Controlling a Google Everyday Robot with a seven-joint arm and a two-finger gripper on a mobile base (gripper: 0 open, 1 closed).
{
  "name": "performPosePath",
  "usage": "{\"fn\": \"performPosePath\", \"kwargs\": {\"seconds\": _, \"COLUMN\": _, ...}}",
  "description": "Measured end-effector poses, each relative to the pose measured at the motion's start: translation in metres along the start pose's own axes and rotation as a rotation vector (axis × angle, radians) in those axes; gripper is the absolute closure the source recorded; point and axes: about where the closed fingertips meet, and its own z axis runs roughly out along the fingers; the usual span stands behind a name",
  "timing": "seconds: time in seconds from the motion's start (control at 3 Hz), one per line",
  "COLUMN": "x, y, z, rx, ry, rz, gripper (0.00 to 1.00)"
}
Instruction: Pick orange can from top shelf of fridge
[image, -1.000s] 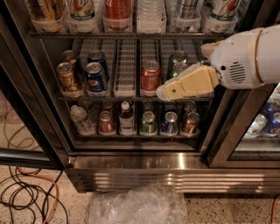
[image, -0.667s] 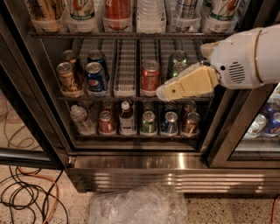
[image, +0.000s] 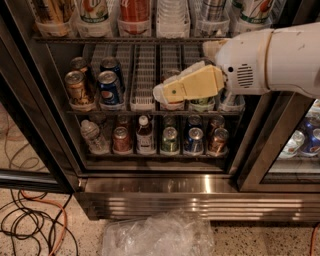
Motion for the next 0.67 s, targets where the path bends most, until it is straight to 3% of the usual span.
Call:
{"fn": "performPosePath", "kwargs": {"seconds": 0.33, "x": -0.0271, "y": 0.0066, "z": 0.0262, "rx": -0.017, "ry": -0.095, "rz": -0.031, "gripper": 0.0}}
{"fn": "performPosePath", "kwargs": {"seconds": 0.67, "x": -0.031, "y": 0.0091, "z": 0.0263, "rx": -0.012, "ry": -0.097, "rz": -0.04, "gripper": 0.0}}
